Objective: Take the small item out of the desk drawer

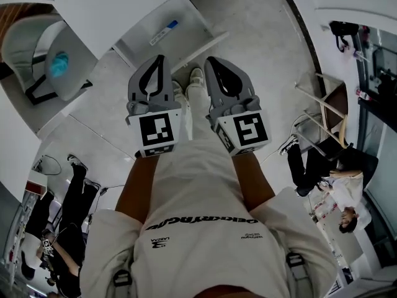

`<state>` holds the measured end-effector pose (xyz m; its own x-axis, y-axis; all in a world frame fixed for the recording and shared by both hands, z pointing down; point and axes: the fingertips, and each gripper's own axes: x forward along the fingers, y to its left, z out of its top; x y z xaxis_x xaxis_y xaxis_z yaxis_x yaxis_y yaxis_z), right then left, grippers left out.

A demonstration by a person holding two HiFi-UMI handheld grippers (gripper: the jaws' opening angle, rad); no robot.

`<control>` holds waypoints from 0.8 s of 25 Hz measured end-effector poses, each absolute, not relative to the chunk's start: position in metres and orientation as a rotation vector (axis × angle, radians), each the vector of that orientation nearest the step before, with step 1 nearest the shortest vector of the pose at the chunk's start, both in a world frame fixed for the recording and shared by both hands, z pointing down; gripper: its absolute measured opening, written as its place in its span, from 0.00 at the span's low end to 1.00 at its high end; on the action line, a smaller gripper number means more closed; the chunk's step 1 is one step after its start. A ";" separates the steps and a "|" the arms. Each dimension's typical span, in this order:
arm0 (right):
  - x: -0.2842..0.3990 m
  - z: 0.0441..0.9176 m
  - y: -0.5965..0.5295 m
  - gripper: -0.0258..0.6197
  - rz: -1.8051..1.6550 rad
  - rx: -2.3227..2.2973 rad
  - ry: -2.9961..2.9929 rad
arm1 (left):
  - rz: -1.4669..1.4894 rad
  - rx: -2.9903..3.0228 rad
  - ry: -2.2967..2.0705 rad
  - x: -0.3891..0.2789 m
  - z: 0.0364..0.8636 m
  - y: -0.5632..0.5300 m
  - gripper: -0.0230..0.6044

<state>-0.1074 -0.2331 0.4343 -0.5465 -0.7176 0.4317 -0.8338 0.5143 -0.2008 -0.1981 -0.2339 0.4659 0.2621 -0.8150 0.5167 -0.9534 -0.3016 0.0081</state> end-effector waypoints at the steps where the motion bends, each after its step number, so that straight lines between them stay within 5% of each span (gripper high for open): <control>1: -0.106 0.442 -0.236 0.04 0.575 1.299 -2.459 | 0.625 2.206 -1.613 -0.198 0.475 -0.236 0.03; 11: -0.102 0.504 -0.263 0.04 0.654 1.266 -2.431 | 0.761 2.137 -1.554 -0.197 0.546 -0.267 0.04; 20: -0.103 0.545 -0.288 0.04 0.689 1.224 -2.401 | 0.955 2.071 -1.421 -0.203 0.625 -0.289 0.17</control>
<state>-0.1028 -0.2876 0.5445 -0.5611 -0.6483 0.5146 -0.8225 0.5064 -0.2589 -0.2026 -0.2885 0.6248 0.2296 -0.6176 0.7523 -0.9298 -0.3675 -0.0179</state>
